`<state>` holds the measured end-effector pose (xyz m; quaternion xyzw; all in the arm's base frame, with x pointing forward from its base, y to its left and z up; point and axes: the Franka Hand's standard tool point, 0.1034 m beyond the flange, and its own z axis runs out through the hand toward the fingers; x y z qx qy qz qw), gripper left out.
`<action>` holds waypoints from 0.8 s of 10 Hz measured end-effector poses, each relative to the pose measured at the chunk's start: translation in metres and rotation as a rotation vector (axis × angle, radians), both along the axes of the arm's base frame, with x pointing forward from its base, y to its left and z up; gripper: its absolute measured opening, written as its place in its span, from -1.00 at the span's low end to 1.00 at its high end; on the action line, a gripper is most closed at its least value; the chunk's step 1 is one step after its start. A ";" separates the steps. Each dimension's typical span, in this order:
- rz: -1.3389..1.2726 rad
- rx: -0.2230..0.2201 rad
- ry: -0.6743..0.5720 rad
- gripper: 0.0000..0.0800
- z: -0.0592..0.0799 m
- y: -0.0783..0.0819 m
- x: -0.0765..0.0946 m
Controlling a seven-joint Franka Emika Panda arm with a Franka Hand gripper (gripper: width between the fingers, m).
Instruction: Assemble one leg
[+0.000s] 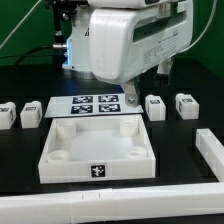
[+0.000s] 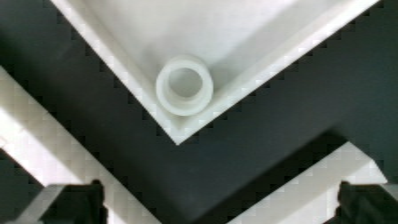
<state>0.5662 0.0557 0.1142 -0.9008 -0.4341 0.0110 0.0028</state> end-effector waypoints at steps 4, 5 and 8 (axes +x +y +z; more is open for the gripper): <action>0.009 0.000 0.000 0.62 0.000 0.000 0.000; 0.038 0.001 0.000 0.62 0.000 0.000 0.000; 0.305 -0.001 0.010 0.62 0.000 -0.017 -0.032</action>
Offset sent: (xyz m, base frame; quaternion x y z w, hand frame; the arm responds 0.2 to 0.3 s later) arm 0.0000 0.0000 0.0000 0.0000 0.0000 0.0000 1.0000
